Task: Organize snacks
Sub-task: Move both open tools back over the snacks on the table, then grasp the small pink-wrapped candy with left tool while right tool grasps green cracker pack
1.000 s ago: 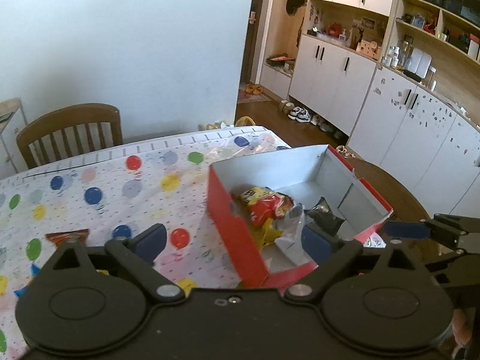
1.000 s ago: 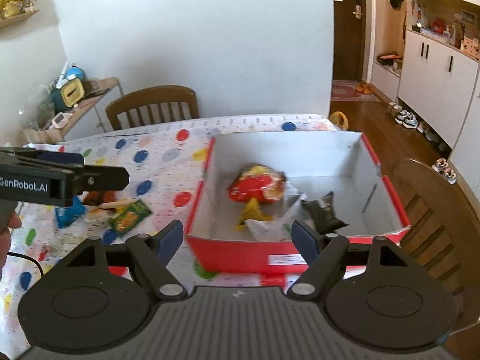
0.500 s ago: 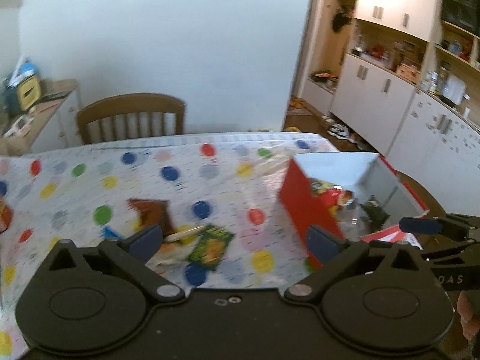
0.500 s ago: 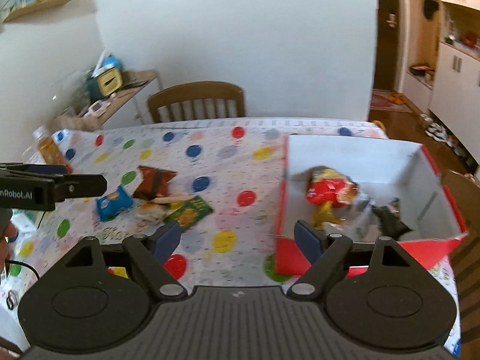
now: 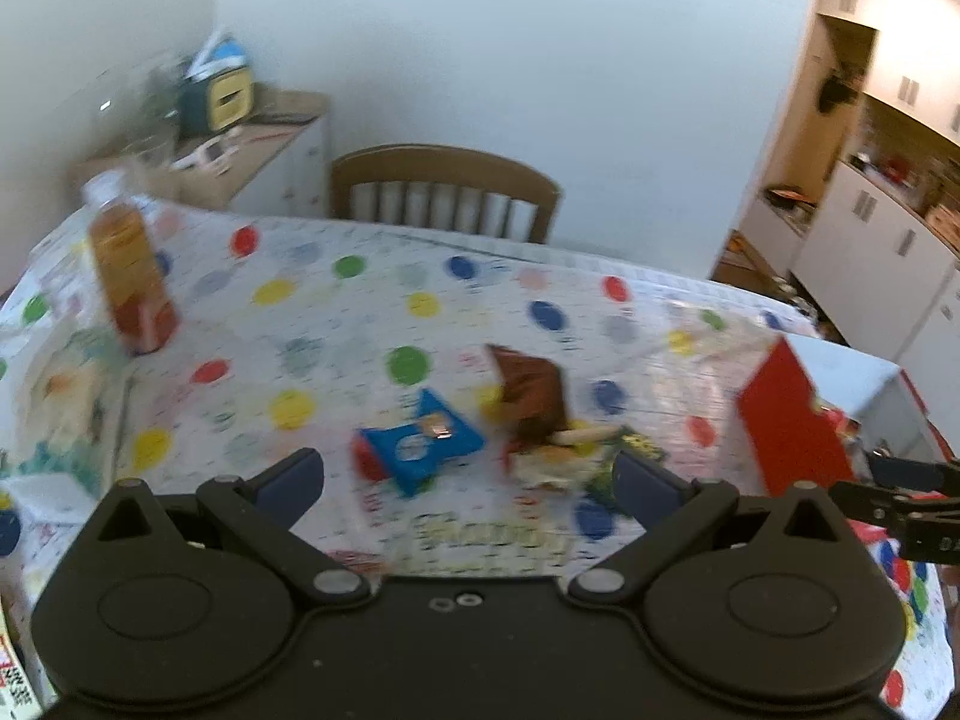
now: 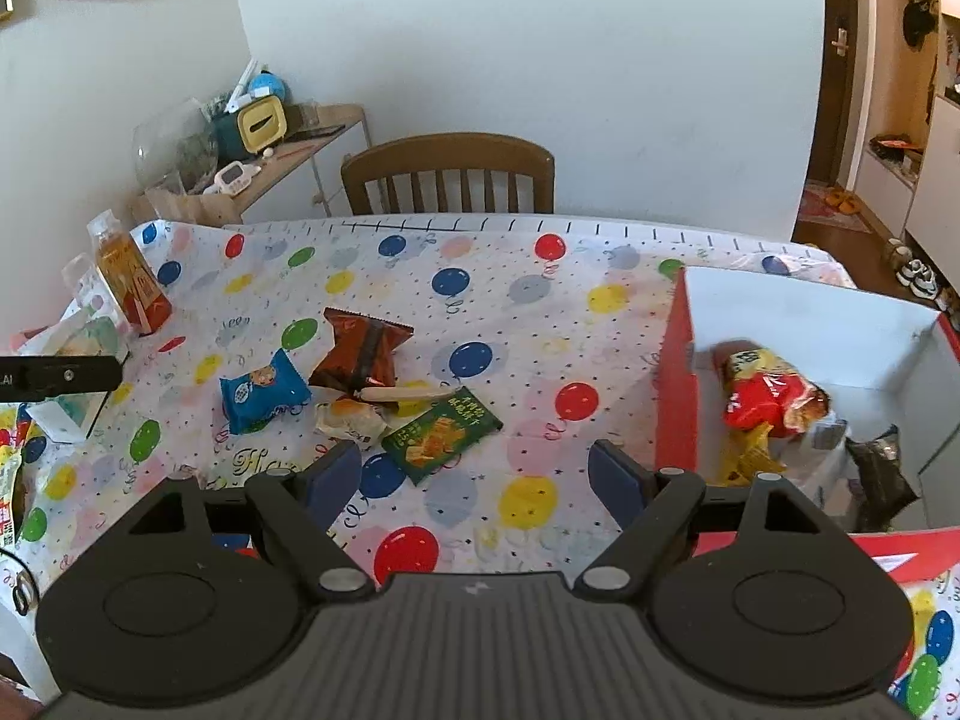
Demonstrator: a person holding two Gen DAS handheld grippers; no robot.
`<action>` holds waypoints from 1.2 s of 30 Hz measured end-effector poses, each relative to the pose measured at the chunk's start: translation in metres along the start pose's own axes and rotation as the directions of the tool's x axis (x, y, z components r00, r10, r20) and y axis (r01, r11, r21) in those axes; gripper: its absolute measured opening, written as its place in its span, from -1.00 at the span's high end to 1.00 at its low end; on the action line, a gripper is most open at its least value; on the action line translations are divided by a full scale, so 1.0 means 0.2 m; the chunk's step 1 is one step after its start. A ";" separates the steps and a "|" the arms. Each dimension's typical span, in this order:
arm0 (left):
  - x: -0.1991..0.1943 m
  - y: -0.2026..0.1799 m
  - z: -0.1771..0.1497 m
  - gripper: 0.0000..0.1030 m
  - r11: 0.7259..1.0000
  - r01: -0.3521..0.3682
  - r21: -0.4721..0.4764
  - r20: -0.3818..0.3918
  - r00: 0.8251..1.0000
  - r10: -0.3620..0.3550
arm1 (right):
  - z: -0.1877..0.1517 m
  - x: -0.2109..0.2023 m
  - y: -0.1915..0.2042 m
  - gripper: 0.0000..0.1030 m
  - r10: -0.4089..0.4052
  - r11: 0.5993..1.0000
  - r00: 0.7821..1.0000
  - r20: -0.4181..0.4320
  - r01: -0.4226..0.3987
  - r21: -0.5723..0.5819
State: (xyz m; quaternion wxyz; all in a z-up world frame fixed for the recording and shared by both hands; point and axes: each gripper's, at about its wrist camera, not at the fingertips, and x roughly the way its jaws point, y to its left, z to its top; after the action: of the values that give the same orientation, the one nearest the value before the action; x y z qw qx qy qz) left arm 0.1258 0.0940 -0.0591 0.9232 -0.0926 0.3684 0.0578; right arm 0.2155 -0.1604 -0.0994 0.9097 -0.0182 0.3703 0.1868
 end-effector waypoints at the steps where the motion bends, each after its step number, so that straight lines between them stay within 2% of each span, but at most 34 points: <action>1: 0.01 0.03 0.00 -0.99 1.000 -0.014 -0.009 -0.005 1.000 0.014 | 0.00 0.02 0.01 -0.61 -0.003 1.000 1.000 -0.005 0.003 -0.001; 8: 0.17 0.18 -0.08 -0.98 0.993 -0.082 -0.084 -0.093 0.993 0.074 | 0.01 0.23 0.03 -0.61 0.018 1.000 0.998 -0.066 -0.019 -0.011; 11: 0.24 0.22 -0.14 -0.91 0.987 -0.114 -0.113 -0.137 0.986 0.098 | 0.01 0.34 0.03 -0.61 0.024 1.000 0.994 -0.105 -0.026 -0.015; 14: 0.31 0.26 -0.18 -0.79 0.978 -0.120 -0.168 -0.195 0.977 0.086 | 0.04 0.47 0.00 -0.61 0.019 0.999 0.989 -0.148 -0.013 0.039; 20: 0.43 0.33 -0.20 -0.74 0.943 -0.178 -0.282 -0.244 0.964 0.109 | 0.11 0.72 -0.01 -0.61 -0.005 0.994 0.977 -0.212 0.027 0.104; 25: 0.50 0.30 -0.21 -0.73 0.944 -0.224 -0.243 -0.260 0.953 0.159 | 0.13 0.88 -0.02 -0.61 -0.010 0.982 0.966 -0.259 0.058 0.178; 33: 0.61 0.26 -0.24 -0.72 0.955 -0.216 -0.202 -0.282 0.947 0.155 | 0.13 1.03 0.04 -0.61 -0.071 0.982 0.955 -0.290 0.117 0.145; 36: 0.64 0.26 -0.25 -0.56 0.961 -0.204 -0.187 -0.294 0.945 0.143 | 0.11 1.04 0.07 -0.61 -0.096 0.986 0.956 -0.276 0.130 0.107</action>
State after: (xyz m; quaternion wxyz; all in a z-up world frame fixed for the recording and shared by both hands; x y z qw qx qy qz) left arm 0.1750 0.1379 -0.1896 0.8382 -0.1659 0.4926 0.1652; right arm 0.3621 -0.0761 -0.2234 0.8593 -0.0079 0.5001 0.1069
